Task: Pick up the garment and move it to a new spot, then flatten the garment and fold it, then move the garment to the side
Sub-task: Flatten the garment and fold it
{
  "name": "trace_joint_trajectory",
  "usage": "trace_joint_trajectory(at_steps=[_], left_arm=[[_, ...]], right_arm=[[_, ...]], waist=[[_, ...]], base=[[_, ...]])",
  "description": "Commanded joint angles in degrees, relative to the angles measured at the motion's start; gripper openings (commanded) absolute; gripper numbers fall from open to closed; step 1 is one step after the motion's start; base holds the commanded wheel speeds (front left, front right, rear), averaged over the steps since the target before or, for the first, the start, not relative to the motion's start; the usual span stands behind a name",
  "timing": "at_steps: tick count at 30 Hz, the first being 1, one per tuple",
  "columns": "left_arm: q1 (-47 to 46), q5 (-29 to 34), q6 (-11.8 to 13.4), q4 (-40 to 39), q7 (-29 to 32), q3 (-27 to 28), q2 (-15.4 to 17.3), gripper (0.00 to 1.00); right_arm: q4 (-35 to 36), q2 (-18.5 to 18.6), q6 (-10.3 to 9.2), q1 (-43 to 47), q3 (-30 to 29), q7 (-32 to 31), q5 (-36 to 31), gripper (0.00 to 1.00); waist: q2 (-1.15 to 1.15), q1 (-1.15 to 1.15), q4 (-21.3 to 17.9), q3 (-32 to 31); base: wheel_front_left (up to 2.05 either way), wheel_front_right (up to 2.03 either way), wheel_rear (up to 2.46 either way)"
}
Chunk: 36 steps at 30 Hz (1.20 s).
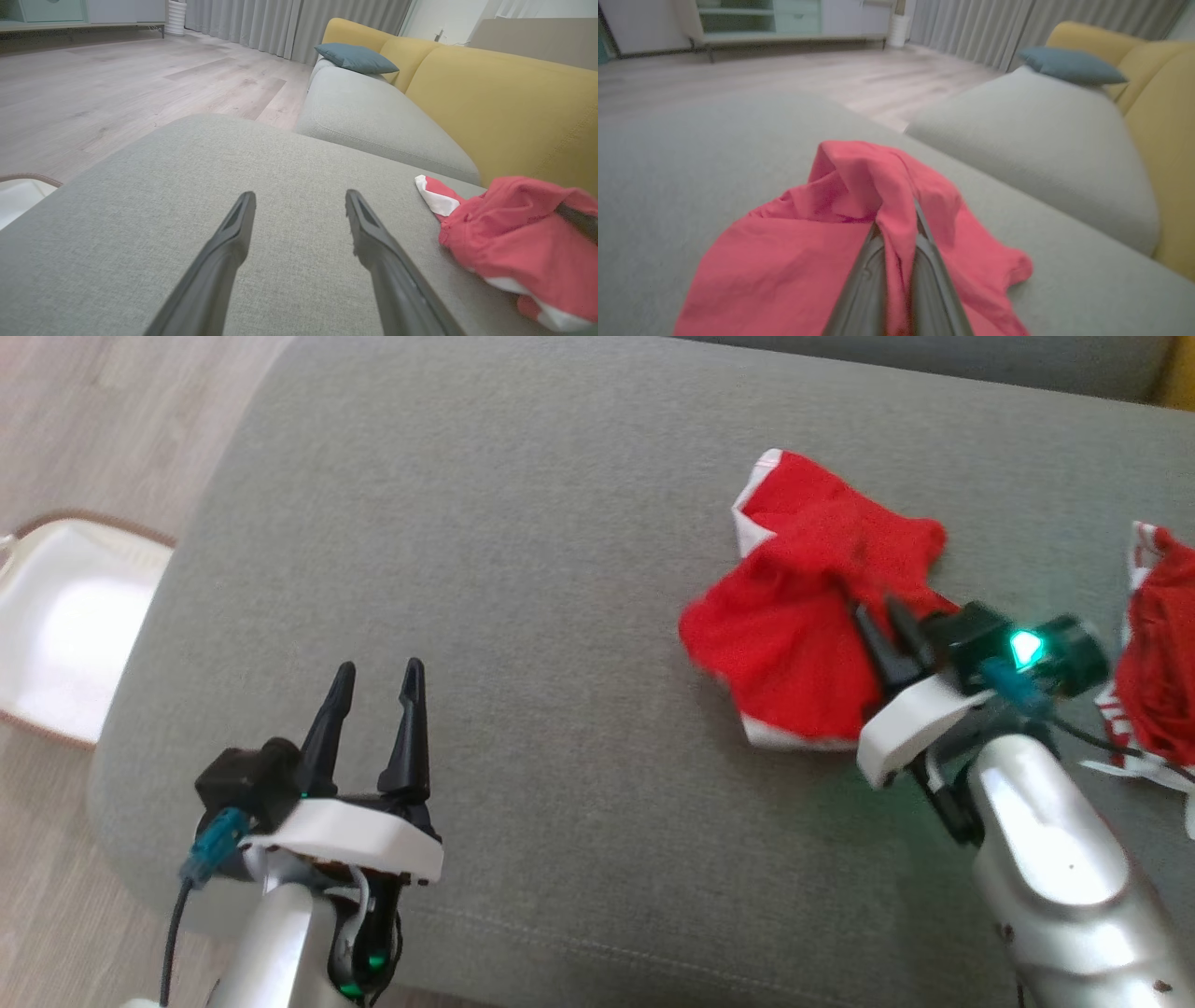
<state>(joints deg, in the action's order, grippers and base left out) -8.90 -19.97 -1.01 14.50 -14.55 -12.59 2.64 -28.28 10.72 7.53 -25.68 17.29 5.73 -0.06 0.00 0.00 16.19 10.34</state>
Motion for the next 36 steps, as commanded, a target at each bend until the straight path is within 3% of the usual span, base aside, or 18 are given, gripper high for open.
trace_joint_trajectory(at_steps=[1, 5, 11, 16, 20, 26, 29, 36], left_arm=[[-2.4, 0.1, 0.1, -2.0, -0.4, 1.9, 0.2, 1.00], [-2.2, 0.8, -0.1, -2.3, -0.4, 2.5, 0.2, 1.00], [-1.5, 1.7, -0.3, -2.5, -0.4, 3.3, 0.2, 1.00], [-1.0, 1.7, -0.6, -2.5, -0.4, 3.6, 0.2, 1.00], [-0.5, 1.4, -0.6, -2.6, -0.4, 3.5, 0.2, 1.00], [-1.4, 0.5, -0.6, -2.5, -0.4, 2.1, 0.2, 1.00], [-2.4, 0.0, -0.5, -2.3, -0.4, 1.3, 0.2, 1.00], [-3.8, -0.5, -0.3, -1.7, -0.4, -0.4, 0.2, 1.00]], right_arm=[[2.6, -1.1, -0.04, -1.2, -0.1, 1.5, -0.7, 0.00], [8.4, -3.4, -0.04, 0.8, -4.7, 6.7, -4.1, 0.00], [22.3, -5.5, -0.04, 4.3, -9.8, 8.8, -6.9, 0.00], [32.8, -5.0, -0.04, 6.8, -10.4, 7.2, -8.4, 0.00], [37.0, -3.7, -0.04, 7.8, -8.9, 2.9, -8.2, 0.00], [29.0, 1.2, -0.04, 4.7, -2.6, -4.4, -4.7, 0.00], [20.1, 2.8, -0.04, 0.4, 1.1, -4.9, -3.0, 0.00], [-2.1, 2.6, -0.04, -10.1, 6.0, -2.0, -3.3, 0.00]], waist=[[0.00, 0.00, -0.9, -0.6], [0.00, 0.00, -3.2, -1.8], [0.00, 0.00, -6.3, -4.4], [0.00, 0.00, -7.0, -5.4], [0.00, 0.00, -6.5, -5.3], [0.00, 0.00, -4.2, -2.9], [0.00, 0.00, -2.7, -1.3], [0.00, 0.00, 0.1, 1.6]], base=[[0.00, 0.00, 0.00], [0.00, 0.00, 0.00], [0.00, 0.00, 0.00], [0.00, 0.00, 0.00], [0.00, 0.00, 0.00], [0.00, 0.00, 0.00], [0.00, 0.00, 0.00], [0.00, 0.00, 0.00]])
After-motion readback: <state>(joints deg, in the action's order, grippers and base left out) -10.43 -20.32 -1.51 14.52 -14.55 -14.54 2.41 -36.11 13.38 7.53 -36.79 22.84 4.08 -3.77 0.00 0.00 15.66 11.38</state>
